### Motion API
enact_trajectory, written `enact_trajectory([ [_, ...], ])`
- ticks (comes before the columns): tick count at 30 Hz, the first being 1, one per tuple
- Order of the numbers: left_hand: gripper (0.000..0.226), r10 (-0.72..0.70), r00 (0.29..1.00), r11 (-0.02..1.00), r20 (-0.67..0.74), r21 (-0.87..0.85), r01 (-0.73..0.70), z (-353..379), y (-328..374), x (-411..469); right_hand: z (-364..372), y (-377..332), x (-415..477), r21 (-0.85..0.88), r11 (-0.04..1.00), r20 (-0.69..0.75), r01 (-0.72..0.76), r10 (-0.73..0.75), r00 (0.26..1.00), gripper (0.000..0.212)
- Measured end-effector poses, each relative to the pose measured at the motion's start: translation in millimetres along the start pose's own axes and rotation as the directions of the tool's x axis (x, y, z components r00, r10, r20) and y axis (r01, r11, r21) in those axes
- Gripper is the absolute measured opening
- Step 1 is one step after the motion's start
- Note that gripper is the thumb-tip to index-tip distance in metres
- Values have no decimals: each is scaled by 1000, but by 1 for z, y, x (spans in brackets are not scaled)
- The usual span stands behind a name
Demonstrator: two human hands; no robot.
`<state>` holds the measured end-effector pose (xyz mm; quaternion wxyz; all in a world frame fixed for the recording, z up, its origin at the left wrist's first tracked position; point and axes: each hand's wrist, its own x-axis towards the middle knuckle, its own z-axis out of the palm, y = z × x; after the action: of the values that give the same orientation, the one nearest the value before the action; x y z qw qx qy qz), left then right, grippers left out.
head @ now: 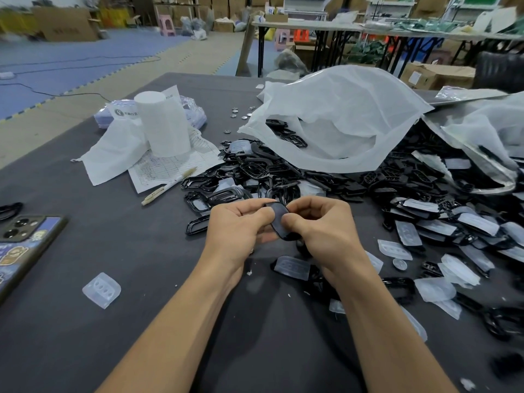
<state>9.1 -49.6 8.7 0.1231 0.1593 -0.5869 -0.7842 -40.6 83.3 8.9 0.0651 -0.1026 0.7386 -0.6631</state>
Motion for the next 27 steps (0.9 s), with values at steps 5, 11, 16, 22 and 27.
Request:
enact_trajectory([
  [5,21,-31,999,999,30,30,30,-3,2,1,0,0,0,12,1000,-6,-3,3,1000,18],
  [11,14,42,994,996,-99,81,-34,-1,1,2,2,-1,-2,-26,999,14,22,-22,1000,22],
  [16,17,79,990,991,-113,113,-66,0,-2,3,3,-3,-2,-57,997,-9,45,-45,999,25],
  [22,23,326,944,846,-46,460,-269,-5,-2,1,-1,-3,-1,-110,993,21,36,-34,999,25],
  [27,34,429,903,773,-38,532,-345,-4,-2,0,1,-4,0,-66,998,36,-5,8,999,31],
])
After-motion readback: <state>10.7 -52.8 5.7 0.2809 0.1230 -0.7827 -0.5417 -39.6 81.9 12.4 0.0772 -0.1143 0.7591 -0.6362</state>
